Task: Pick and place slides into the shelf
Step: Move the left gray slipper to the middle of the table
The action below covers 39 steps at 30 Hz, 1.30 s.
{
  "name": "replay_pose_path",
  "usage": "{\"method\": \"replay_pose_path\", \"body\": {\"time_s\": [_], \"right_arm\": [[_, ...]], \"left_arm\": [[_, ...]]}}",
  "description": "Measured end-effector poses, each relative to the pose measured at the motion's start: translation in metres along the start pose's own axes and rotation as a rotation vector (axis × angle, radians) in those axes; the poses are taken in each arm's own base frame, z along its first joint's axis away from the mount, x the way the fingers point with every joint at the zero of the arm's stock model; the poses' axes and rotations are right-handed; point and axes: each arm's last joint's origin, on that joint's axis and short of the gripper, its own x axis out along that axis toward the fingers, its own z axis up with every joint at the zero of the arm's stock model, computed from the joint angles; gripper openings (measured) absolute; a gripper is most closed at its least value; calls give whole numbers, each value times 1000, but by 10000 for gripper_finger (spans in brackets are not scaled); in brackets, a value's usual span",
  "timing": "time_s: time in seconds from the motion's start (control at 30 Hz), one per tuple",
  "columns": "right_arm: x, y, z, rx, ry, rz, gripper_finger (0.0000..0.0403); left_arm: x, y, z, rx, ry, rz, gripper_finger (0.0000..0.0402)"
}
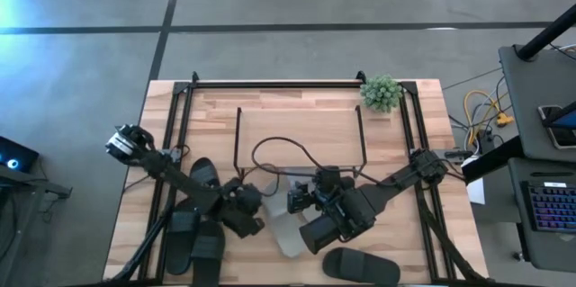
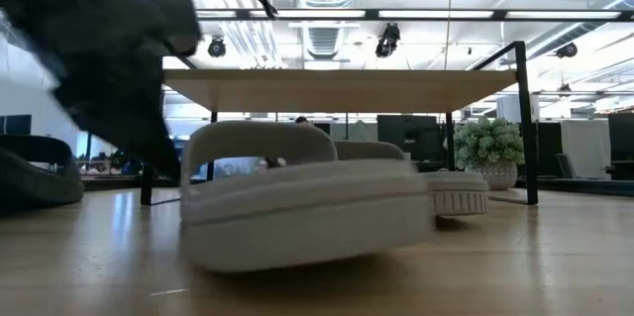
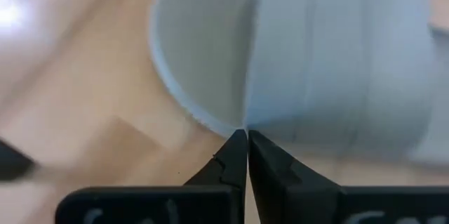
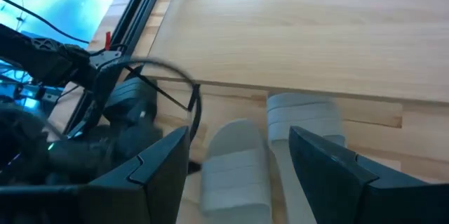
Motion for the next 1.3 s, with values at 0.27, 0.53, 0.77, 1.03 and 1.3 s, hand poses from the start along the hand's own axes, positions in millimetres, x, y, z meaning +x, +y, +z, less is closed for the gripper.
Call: {"method": "replay_pose_path", "body": {"time_s": [0.27,0.53,0.77,1.03,1.3], "right_arm": [[-6,-2,-7,-18,56,-2,235],[-23,-8,-36,-112,320,-24,232],[1,-1,-92,-143,515,-23,187],[16,3,-136,-155,619,29,50],[27,8,-169,-180,698,105,10]], "left_arm": [[-26,5,11,56,21,-44,0],[-55,-6,-17,27,78,-154,0],[-46,-28,-40,-69,141,-267,0],[-36,-47,-48,-118,125,-345,0],[-40,-50,-50,-134,140,-359,0]]}}
